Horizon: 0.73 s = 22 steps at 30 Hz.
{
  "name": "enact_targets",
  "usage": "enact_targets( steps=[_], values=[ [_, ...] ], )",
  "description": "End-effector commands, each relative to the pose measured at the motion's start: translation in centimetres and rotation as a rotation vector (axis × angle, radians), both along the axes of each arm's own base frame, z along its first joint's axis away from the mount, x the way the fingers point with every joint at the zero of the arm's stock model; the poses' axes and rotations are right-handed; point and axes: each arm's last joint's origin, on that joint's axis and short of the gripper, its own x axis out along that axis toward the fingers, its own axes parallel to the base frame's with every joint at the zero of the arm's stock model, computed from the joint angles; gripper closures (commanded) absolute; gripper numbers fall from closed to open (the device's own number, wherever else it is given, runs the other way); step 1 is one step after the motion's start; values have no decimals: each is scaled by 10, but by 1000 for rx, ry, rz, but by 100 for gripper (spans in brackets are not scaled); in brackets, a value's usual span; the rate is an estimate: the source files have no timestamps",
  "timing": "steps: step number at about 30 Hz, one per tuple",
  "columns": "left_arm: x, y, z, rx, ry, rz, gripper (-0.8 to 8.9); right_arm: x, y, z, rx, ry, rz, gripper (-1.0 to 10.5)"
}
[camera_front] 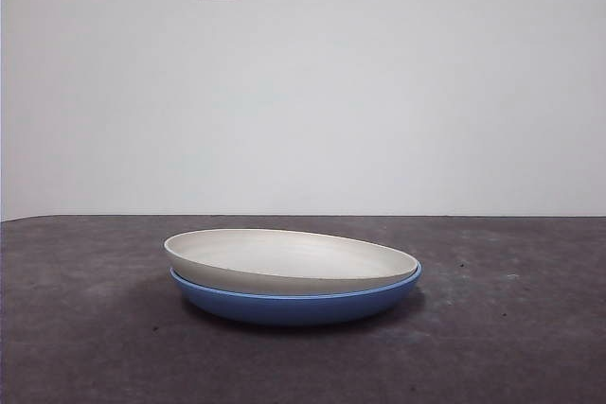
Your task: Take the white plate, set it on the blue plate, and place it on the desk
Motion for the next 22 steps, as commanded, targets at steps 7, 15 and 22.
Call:
enact_targets(
  steps=[7,15,22],
  values=[
    [1,0,-8,-2,25,3,786,0,-1,4,12,-35,-27,918],
    [1,0,-8,-2,25,3,786,6,-7,-16,-19,-233,-289,918],
    [1,0,-8,-2,25,3,786,37,-6,-63,-74,-596,-439,918]
  ],
)
